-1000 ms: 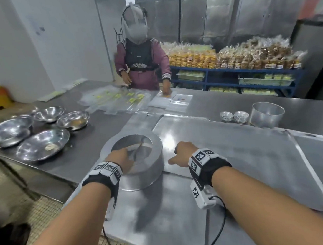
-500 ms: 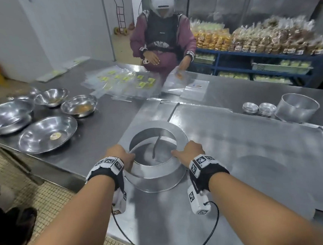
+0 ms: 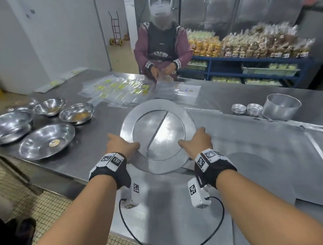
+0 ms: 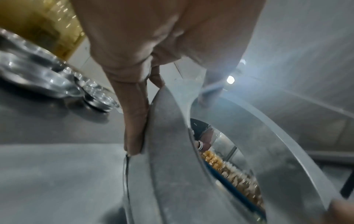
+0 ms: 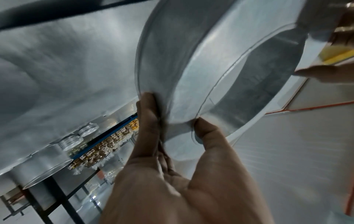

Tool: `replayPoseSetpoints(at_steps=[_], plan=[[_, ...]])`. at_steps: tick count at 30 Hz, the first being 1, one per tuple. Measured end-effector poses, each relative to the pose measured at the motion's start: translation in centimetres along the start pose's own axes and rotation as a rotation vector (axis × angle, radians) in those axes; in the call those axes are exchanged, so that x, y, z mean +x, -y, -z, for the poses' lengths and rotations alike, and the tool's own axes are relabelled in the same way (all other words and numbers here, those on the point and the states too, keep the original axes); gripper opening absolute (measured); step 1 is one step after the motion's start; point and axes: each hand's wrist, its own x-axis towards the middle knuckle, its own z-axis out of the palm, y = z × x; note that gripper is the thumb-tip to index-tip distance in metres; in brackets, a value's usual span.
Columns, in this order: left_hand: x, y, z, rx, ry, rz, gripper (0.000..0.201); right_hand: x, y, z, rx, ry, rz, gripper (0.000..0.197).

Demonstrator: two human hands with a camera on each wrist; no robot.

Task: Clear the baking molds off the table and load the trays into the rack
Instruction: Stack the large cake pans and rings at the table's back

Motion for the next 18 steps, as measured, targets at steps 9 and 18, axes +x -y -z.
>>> replayPoseSetpoints(at_steps=[9,18], plan=[[-7.1,-5.1,-2.8,-0.751,0.228,0.122,0.07,-3.2,-5.6,10.4,0.334,-0.275,0.219,0.058],[-16.9,-8.8,-10.5,-0.834,0.561,-0.011,0.038,-6.0,-14.9,21.3,0.449,-0.357,0.303,0.07]])
